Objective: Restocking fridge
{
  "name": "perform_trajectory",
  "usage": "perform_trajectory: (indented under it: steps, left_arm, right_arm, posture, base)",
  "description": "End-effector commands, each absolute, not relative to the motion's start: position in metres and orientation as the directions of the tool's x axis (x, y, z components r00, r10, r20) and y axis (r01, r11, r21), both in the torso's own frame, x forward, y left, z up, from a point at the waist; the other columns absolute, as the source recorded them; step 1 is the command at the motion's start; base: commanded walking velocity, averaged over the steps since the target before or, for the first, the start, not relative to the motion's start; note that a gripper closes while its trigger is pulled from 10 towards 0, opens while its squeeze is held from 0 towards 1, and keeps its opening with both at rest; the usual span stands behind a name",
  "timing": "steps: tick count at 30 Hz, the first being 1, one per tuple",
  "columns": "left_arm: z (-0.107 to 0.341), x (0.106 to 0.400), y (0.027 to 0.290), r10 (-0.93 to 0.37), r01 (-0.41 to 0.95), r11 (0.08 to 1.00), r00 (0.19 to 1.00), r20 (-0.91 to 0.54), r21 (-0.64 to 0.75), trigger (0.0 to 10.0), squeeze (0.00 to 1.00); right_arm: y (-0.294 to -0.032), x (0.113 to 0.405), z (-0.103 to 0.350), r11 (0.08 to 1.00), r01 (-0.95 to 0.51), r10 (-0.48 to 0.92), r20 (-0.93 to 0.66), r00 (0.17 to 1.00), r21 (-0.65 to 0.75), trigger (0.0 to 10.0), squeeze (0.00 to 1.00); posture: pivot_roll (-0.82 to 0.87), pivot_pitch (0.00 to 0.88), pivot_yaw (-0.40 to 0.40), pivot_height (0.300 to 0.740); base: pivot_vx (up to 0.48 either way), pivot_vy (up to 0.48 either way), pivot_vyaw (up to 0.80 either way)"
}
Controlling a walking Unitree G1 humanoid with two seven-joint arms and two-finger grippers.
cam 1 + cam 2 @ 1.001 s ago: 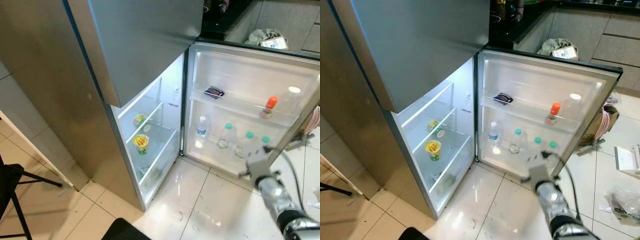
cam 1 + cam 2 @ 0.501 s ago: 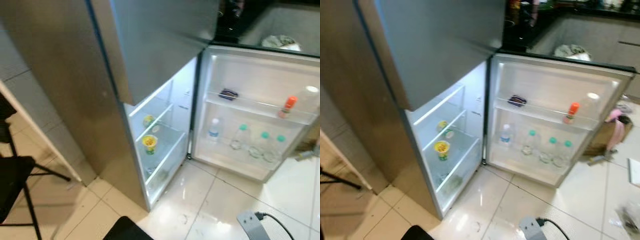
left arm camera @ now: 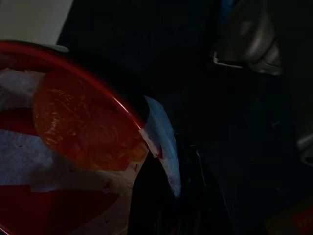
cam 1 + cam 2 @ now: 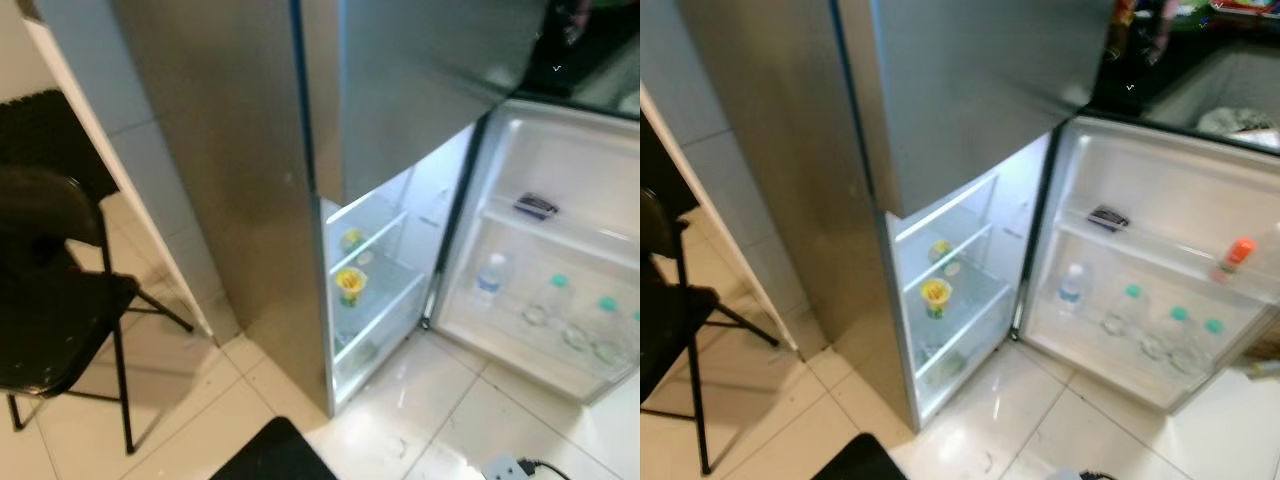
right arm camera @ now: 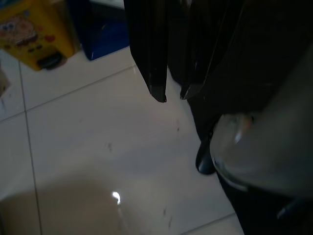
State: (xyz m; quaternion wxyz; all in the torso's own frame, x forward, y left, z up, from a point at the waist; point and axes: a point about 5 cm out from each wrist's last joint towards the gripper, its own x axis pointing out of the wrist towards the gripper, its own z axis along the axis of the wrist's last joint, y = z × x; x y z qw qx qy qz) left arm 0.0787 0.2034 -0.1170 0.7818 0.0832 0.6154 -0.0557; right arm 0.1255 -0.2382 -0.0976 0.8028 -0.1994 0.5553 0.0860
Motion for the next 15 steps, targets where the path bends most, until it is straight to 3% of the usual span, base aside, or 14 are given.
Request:
perform_trajectory:
  steps: [1, 15]
  left_arm:
    - [-0.1138, 0.0906, 0.2070, 0.025, 0.177, 0.981, 0.283, -0.959, 0.077, 10.0, 0.00]
    - [-0.1143, 0.0891, 0.2059, 0.019, 0.172, 0.983, 0.277, -0.961, 0.070, 10.0, 0.00]
  right_arm:
    - [-0.2351, 0.1239, -0.0988, 0.906, -0.366, -0.071, -0.930, 0.360, -0.211, 10.0, 0.00]
    - [-0.2325, 0.1199, -0.1006, 0.915, -0.354, -0.062, -0.934, 0.352, -0.194, 10.0, 0.00]
  posture:
    - [-0.06, 0.000, -0.004, 0.740]
    - [-0.06, 0.000, 0.000, 0.740]
  base:
    - [0.000, 0.000, 0.80]
    - [0.000, 0.000, 0.80]
